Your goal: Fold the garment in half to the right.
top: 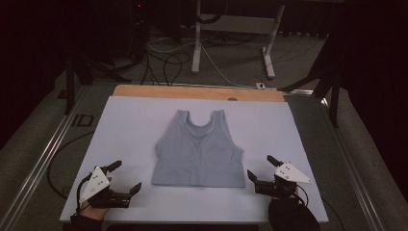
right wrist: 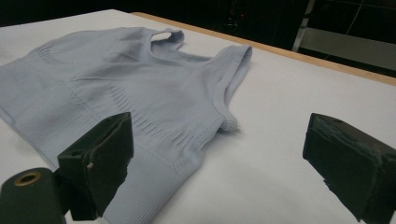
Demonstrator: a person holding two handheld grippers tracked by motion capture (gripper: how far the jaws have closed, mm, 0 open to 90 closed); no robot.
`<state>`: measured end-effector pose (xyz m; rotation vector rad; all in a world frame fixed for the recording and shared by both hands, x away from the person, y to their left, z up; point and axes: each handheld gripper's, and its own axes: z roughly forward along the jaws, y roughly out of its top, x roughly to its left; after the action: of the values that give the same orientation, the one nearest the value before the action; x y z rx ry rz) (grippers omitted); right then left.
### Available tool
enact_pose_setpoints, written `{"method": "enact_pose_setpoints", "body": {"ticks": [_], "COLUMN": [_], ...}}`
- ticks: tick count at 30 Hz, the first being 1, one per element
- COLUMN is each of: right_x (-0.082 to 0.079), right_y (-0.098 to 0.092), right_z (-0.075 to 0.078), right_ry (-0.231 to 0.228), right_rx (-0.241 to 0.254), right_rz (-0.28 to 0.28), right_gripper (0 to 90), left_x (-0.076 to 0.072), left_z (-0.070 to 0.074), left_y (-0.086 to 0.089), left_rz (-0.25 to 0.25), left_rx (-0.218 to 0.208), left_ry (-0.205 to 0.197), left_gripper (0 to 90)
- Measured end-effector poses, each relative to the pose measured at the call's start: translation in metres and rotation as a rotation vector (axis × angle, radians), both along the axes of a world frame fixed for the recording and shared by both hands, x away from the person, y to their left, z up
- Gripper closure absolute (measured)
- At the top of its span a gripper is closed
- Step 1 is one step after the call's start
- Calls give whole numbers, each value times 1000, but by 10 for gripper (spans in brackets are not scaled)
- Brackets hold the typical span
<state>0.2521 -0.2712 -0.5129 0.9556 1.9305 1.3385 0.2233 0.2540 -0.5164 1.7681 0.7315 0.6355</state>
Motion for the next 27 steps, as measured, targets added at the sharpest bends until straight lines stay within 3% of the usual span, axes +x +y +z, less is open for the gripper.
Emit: {"method": "enact_pose_setpoints", "body": {"ticks": [16,20,27], "right_x": [0,-3,-6], "right_y": [7,8,16], "right_z": [3,8,24], "right_ry": [31,34,21], "right_rx": [2,18,16], "right_rz": [35,39,47], "right_gripper": [88,89,89], "left_x": [0,1,3], "left_z": [3,9,26], "left_y": [0,-2,-12], "left_rz": [-2,-11,-33], "left_rx": [1,-12,-7], "left_ry": [10,39,48], "left_gripper": [0,0,0]}}
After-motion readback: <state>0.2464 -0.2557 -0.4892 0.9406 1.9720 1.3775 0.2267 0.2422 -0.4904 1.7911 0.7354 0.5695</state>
